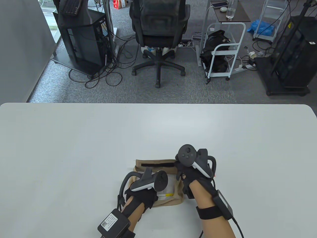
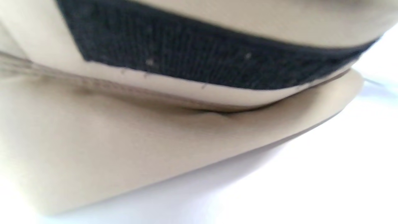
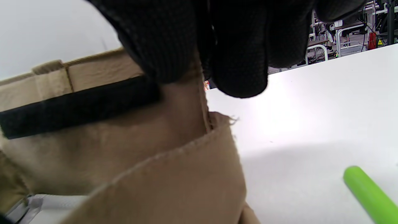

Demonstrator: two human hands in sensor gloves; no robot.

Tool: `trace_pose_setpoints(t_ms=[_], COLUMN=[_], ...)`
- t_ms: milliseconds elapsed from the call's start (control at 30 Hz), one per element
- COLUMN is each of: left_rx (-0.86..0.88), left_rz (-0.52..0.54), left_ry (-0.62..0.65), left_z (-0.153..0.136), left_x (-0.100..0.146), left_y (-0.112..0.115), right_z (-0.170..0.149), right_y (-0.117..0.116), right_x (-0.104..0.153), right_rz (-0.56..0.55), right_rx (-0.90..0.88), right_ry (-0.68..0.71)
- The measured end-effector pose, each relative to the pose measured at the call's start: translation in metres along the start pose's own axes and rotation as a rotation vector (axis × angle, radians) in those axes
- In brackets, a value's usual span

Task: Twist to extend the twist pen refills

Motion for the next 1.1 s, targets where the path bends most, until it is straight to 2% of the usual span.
trace_pose_setpoints(t_ms=[200, 333, 967, 1100], left_rx=[-0.118, -0.126, 0.081, 0.160], left_rz=[0.042, 0.076, 0.062, 0.095], left_ry=[-0.007, 0.000, 0.034, 0.037], left_z=[0.012, 0.012, -0.010, -0.018], left_x=[0.000, 0.001, 0.008, 0.013], left_y=[0.004, 0.004, 0.010, 0.007], right_z=[-0.001, 0.000, 0.002, 0.002], right_y=[-0.001, -0.001, -0.004, -0.005], right_x=[0.001, 0.001, 0.000, 0.000], right_rz=[-0.002, -0.004, -0.017, -0.019], right_rx=[0.007, 0.013, 0.025, 0.028], right_ry=[-0.001, 0.000, 0.014, 0.013])
Point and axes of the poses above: the tracker on the back of each hand, its own z axis roughly to the thumb side, its own x axis roughly from the fingertips to the wrist, y = z × x, the point moved 2 cm from there along -x, roughly from the wrist to the fingertips, and after that the axes turned 3 degrees about y, right-handed, at the moved point
